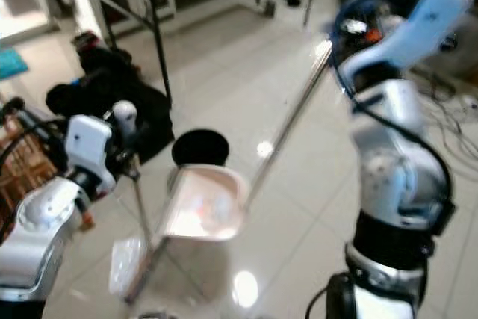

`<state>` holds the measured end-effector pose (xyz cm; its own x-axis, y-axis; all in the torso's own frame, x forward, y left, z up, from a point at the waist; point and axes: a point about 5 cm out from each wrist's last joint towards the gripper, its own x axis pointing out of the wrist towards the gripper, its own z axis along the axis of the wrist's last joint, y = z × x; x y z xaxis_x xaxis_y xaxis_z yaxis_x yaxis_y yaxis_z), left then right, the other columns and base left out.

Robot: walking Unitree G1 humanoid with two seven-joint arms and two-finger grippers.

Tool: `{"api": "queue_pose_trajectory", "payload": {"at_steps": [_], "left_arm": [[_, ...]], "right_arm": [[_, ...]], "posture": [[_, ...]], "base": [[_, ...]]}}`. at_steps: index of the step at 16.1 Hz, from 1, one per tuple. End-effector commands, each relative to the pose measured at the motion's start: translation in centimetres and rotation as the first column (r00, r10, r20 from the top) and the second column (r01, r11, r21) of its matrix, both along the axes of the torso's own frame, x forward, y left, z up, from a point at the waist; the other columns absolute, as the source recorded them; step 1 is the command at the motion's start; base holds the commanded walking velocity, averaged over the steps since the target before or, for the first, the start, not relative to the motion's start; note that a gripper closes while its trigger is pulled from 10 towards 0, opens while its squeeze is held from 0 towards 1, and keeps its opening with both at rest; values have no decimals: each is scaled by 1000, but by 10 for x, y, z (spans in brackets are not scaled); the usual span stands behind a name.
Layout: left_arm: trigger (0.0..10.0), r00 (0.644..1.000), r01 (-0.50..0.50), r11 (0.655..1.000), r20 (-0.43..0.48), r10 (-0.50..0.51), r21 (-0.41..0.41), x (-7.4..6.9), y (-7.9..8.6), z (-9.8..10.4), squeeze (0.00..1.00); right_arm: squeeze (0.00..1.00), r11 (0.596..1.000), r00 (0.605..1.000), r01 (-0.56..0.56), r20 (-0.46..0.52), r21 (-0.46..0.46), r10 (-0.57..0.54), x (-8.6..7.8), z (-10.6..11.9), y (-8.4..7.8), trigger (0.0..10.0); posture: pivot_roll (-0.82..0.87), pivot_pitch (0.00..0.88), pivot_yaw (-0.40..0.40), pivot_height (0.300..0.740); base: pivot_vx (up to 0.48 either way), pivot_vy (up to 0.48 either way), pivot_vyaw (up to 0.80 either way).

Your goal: Sweep floor

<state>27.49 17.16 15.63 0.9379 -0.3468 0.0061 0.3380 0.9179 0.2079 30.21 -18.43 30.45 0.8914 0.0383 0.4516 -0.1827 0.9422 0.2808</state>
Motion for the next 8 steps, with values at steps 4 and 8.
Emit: {"api": "queue_pose_trajectory", "payload": {"at_steps": [4, 8], "left_arm": [[10000, 999, -21, 1000, 32, 21, 13, 1, 4, 7, 0], [10000, 999, -21, 1000, 28, 21, 13, 1, 4, 6, 0]], "right_arm": [[0, 1000, 997, -30, 76, 5, 30, -3, 14, 8, 10000], [0, 999, 998, -23, 65, -23, 24, -2, 13, 10, 10000]], "posture": [[31, 69, -43, 740], [34, 69, -41, 740]], "base": [[313, 0, 0], [329, 0, 0]]}}
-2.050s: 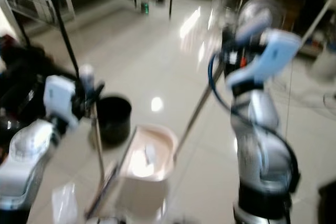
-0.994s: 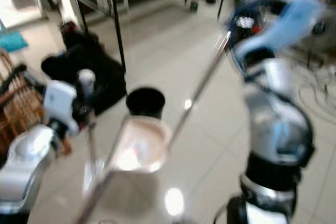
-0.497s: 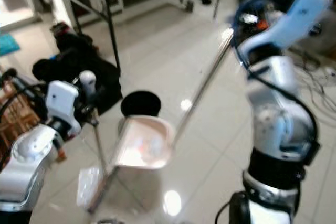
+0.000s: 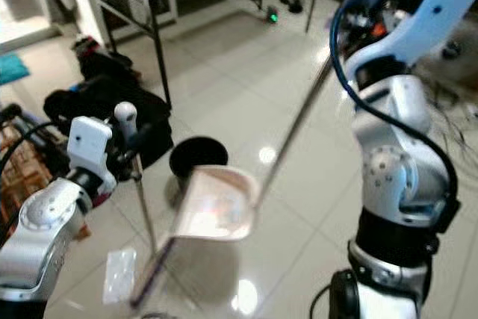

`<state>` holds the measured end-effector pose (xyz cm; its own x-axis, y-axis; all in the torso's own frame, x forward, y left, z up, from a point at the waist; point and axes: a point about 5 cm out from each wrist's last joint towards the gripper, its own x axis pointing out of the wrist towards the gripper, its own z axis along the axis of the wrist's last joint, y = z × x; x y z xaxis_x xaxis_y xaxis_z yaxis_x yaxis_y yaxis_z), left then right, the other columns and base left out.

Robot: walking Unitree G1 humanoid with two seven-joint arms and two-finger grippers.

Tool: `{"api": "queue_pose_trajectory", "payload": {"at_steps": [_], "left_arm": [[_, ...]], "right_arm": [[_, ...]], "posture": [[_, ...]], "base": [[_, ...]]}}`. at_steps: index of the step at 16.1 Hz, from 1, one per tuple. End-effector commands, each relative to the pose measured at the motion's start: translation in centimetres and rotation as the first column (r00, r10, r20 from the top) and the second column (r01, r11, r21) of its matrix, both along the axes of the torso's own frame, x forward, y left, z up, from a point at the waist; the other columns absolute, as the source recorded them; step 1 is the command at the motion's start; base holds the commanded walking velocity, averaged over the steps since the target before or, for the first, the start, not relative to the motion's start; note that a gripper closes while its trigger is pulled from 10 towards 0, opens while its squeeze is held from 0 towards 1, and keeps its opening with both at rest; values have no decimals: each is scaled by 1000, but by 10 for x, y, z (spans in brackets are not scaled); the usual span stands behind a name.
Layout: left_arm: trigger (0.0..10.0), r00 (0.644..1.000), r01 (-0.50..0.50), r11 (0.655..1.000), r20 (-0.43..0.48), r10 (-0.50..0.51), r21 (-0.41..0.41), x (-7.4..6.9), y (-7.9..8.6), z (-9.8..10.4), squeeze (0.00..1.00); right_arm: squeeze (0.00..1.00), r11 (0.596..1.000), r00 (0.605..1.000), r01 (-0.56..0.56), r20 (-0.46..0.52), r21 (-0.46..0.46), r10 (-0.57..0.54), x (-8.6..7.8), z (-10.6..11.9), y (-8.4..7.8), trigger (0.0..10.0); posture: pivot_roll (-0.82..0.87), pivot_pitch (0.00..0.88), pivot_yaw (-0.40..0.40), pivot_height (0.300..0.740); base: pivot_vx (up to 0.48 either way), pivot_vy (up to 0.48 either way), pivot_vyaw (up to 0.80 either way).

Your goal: Sweep floor

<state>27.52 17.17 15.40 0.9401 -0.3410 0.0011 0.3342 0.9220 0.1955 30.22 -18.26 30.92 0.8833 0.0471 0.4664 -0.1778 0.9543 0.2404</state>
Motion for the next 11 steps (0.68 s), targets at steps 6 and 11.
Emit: {"api": "queue_pose_trajectory", "payload": {"at_steps": [6, 11], "left_arm": [[10000, 999, -6, 1000, 33, 5, 27, 1, 5, 7, 0], [10000, 999, 1, 999, 33, -2, 32, 1, 4, 6, 0]], "right_arm": [[0, 1000, 999, -20, 49, 23, 19, -3, 9, 7, 10000], [0, 999, 999, -14, 52, 39, 12, -4, 7, 7, 10000]], "posture": [[31, 62, -35, 740], [33, 52, -30, 740]], "base": [[344, 0, 388], [348, 0, 0]]}}
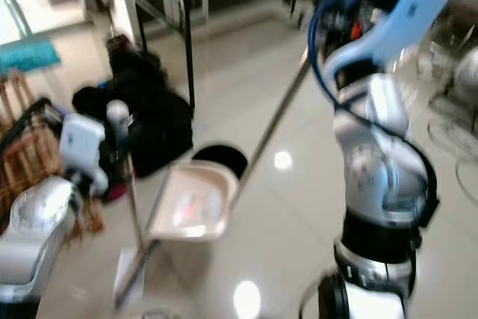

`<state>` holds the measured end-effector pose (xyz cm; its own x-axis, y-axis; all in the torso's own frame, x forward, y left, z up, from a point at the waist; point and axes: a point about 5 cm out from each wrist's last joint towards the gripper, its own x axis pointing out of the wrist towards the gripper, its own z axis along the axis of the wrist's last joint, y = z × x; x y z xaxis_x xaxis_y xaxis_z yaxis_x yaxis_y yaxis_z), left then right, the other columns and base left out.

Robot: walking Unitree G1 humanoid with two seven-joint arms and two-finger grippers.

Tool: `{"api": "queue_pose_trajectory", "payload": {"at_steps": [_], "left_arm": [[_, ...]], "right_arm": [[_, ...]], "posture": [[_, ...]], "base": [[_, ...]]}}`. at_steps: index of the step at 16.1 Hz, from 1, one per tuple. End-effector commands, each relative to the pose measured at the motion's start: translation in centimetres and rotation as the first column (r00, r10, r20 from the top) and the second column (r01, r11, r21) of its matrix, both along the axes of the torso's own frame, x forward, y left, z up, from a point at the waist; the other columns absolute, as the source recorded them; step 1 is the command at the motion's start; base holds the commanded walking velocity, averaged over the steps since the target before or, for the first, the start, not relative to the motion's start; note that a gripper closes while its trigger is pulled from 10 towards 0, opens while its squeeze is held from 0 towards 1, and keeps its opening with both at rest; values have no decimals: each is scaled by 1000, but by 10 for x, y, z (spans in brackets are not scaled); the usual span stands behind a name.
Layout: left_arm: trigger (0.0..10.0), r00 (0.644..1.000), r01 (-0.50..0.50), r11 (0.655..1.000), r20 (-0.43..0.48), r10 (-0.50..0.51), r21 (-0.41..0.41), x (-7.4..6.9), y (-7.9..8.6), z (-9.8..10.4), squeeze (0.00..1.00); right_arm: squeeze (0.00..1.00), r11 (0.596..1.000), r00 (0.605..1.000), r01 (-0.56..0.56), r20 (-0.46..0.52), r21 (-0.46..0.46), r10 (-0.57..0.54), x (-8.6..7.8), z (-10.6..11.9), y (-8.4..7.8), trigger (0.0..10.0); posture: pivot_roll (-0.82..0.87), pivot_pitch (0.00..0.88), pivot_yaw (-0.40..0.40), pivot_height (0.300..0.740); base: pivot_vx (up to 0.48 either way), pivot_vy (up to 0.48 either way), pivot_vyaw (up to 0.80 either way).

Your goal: Sweep floor

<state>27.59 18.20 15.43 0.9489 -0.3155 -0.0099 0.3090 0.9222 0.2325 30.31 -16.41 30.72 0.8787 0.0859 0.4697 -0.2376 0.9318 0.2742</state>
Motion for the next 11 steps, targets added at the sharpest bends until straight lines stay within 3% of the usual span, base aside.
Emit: {"api": "queue_pose_trajectory", "payload": {"at_steps": [1, 11], "left_arm": [[10000, 999, 30, 1000, 31, -30, -6, 1, -6, 6, 0], [10000, 999, 36, 999, 34, -36, -7, 2, -7, 8, 0]], "right_arm": [[0, 999, 997, 50, 51, 7, -51, -5, 9, -12, 10000], [0, 995, 993, 94, 69, 30, -96, -6, 10, -18, 10000]], "posture": [[32, 51, -30, 740], [33, 52, -24, 740]], "base": [[352, 0, 0], [351, 0, 0]]}}
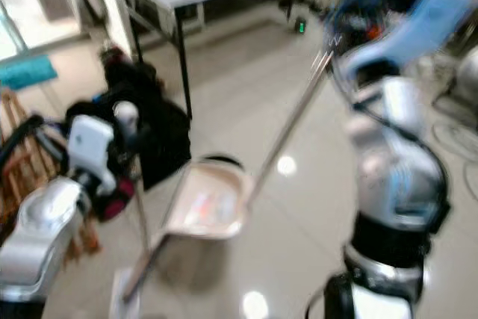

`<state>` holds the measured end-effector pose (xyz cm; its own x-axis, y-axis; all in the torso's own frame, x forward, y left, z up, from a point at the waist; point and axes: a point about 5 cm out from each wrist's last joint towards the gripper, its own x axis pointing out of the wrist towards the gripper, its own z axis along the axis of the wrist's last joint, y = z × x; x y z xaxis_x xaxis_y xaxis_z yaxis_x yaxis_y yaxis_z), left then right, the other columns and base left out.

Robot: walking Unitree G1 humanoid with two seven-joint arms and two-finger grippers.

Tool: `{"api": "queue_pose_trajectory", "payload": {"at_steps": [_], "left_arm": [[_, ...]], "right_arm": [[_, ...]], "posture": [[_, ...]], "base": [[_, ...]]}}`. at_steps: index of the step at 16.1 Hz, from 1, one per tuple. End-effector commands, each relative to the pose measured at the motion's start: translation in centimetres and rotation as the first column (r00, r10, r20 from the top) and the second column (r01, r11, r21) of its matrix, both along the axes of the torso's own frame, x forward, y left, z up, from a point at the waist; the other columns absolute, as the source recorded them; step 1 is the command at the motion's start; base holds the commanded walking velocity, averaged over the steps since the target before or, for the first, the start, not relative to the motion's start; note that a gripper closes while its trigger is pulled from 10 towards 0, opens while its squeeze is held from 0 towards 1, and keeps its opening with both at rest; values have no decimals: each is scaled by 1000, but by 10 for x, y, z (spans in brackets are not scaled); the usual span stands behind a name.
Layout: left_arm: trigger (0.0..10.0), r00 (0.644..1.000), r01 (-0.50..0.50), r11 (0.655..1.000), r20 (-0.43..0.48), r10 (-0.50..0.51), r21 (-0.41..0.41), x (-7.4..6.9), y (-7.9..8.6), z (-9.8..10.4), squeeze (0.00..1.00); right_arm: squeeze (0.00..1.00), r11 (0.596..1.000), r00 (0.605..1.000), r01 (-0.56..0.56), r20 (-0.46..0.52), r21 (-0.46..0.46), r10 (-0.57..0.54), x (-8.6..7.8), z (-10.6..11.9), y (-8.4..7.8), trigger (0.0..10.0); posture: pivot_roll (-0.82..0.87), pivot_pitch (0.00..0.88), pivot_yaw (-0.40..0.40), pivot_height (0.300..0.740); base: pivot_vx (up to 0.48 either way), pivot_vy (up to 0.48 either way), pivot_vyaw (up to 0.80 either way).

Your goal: Sweep floor

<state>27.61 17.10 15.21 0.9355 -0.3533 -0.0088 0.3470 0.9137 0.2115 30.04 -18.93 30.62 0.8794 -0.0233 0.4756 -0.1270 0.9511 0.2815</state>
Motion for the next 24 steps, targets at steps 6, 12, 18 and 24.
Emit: {"api": "queue_pose_trajectory", "payload": {"at_steps": [6, 12, 18, 24], "left_arm": [[10000, 999, -6, 1000, 42, 5, 13, 2, 4, 11, 0], [10000, 999, -6, 1000, 40, 6, 19, 2, 6, 11, 0], [10000, 999, -8, 1000, 35, 8, 24, 3, 8, 11, 0], [10000, 999, -22, 999, 33, 21, 32, 2, 13, 10, 0]], "right_arm": [[0, 999, 998, -20, 62, 37, 18, -3, 9, 6, 10000], [0, 999, 998, -16, 66, 33, 14, -3, 8, 7, 10000], [0, 1000, 997, -10, 81, -12, 10, -2, 3, 13, 10000], [0, 994, 993, -23, 112, -108, 35, 2, -2, 29, 10000]], "posture": [[40, 57, -20, 740], [47, 61, -16, 740], [52, 56, -12, 740], [65, 54, -15, 740]], "base": [[354, 0, -82], [354, 0, -76], [357, 0, 0], [354, 0, 0]]}}
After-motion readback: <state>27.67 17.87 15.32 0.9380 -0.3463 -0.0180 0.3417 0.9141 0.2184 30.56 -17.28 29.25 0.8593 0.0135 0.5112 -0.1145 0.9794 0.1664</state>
